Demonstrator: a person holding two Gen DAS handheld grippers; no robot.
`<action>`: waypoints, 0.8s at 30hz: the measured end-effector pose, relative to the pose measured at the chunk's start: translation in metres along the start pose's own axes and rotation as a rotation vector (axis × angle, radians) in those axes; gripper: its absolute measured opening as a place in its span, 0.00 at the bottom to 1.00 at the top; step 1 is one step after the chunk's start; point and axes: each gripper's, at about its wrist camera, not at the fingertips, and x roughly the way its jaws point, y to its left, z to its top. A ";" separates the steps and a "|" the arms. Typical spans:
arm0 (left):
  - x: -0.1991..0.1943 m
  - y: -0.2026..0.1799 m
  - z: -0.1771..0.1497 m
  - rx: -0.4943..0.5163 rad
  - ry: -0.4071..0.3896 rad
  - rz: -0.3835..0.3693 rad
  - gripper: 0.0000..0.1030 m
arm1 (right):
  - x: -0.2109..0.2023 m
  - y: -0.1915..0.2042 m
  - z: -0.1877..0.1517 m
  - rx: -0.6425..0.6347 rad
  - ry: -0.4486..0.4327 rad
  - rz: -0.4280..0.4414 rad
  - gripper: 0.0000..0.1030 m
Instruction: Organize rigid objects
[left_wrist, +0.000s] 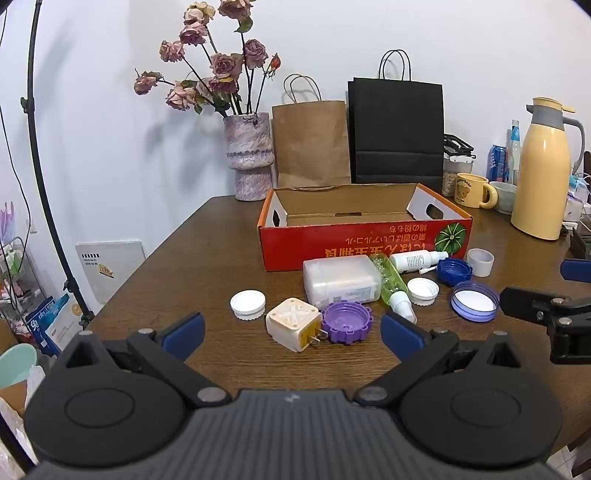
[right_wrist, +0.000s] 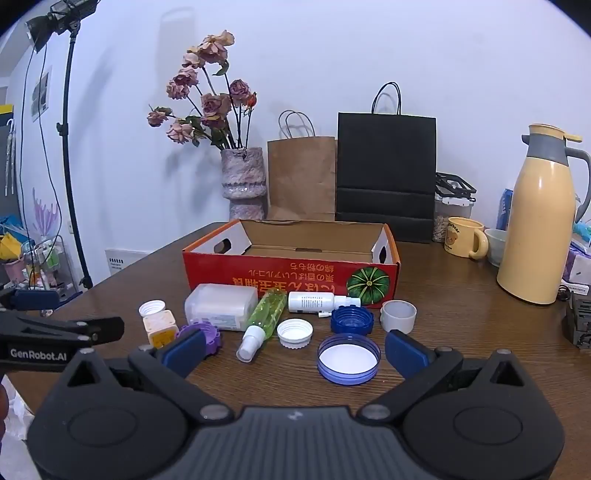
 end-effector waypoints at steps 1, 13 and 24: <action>0.000 0.000 0.000 0.001 0.000 -0.001 1.00 | 0.000 0.000 0.000 0.000 -0.002 0.000 1.00; 0.000 -0.001 0.000 -0.001 0.007 -0.004 1.00 | -0.001 0.000 0.000 -0.002 -0.002 -0.003 1.00; 0.000 -0.001 0.000 -0.005 0.006 -0.004 1.00 | -0.007 -0.002 0.002 -0.002 -0.006 0.003 1.00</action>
